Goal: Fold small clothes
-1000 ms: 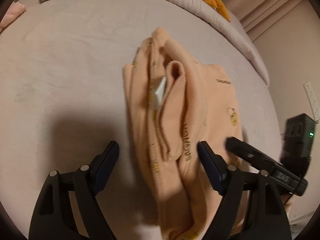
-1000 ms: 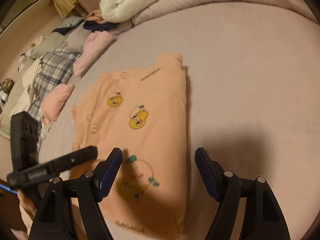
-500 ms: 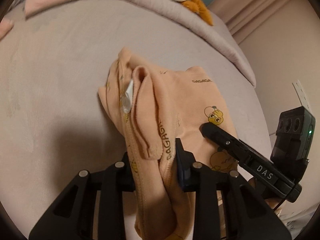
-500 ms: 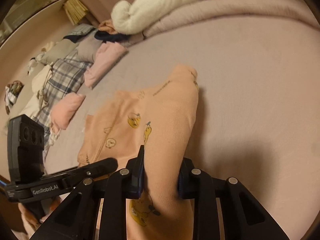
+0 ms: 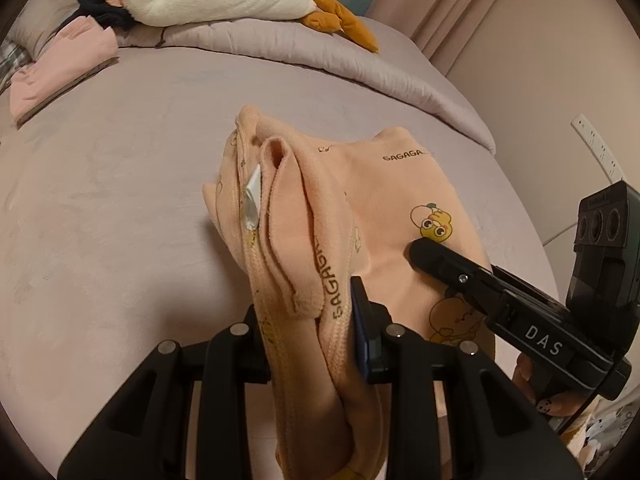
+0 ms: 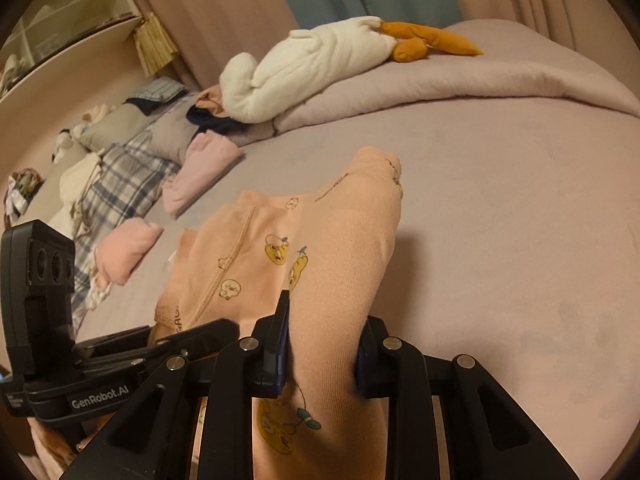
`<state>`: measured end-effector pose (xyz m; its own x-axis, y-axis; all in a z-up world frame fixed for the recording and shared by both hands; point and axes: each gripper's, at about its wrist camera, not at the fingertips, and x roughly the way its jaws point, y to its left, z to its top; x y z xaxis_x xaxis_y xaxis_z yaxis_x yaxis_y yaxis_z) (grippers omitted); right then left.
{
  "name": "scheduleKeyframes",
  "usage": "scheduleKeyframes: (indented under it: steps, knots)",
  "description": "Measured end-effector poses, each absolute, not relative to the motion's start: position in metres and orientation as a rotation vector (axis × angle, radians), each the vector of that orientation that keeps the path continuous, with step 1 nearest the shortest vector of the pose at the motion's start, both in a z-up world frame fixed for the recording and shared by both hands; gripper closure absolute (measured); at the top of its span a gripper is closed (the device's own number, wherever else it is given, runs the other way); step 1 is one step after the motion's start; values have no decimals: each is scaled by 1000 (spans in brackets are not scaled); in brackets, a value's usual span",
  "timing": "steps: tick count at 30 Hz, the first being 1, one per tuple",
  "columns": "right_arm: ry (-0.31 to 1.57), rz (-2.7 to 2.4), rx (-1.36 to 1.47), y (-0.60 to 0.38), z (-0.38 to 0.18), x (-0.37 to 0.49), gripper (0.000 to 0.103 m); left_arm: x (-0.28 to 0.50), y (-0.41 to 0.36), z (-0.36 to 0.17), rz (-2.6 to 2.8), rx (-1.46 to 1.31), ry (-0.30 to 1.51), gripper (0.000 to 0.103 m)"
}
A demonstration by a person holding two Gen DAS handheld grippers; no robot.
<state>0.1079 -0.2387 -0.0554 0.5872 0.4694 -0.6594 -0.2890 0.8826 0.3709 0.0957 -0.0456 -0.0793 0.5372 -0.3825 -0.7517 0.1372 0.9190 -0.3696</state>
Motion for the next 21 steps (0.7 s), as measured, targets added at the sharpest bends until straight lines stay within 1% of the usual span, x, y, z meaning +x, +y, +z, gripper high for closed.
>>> scheduleKeyframes:
  steps: [9, 11, 12, 13, 14, 15, 16, 17, 18, 21]
  knots:
    - [912, 407, 241, -244, -82, 118, 76, 111, -50, -109, -287, -280, 1048, 71]
    - [930, 404, 241, -244, -86, 121, 76, 111, -50, -112, -275, -272, 1063, 69]
    - [941, 398, 237, -244, -87, 122, 76, 112, -50, -114, -265, -266, 1074, 61]
    - [954, 382, 229, -243, -89, 124, 75, 112, -50, -113, -258, -259, 1077, 58]
    - [962, 374, 231, -244, -89, 124, 73, 111, -49, -111, -255, -251, 1070, 47]
    - [963, 366, 228, -244, -88, 124, 67, 111, -49, -110, -257, -249, 1062, 38]
    - [955, 360, 216, -243, -85, 122, 55, 110, -48, -107, -260, -245, 1054, 35]
    - [944, 351, 199, -243, -82, 119, 47, 108, -47, -102, -259, -240, 1045, 30]
    - [927, 341, 185, -244, -78, 117, 34, 106, -47, -98, -254, -232, 1033, 25]
    - [852, 300, 131, -248, -58, 104, 27, 96, -47, -78, -208, -160, 967, 17]
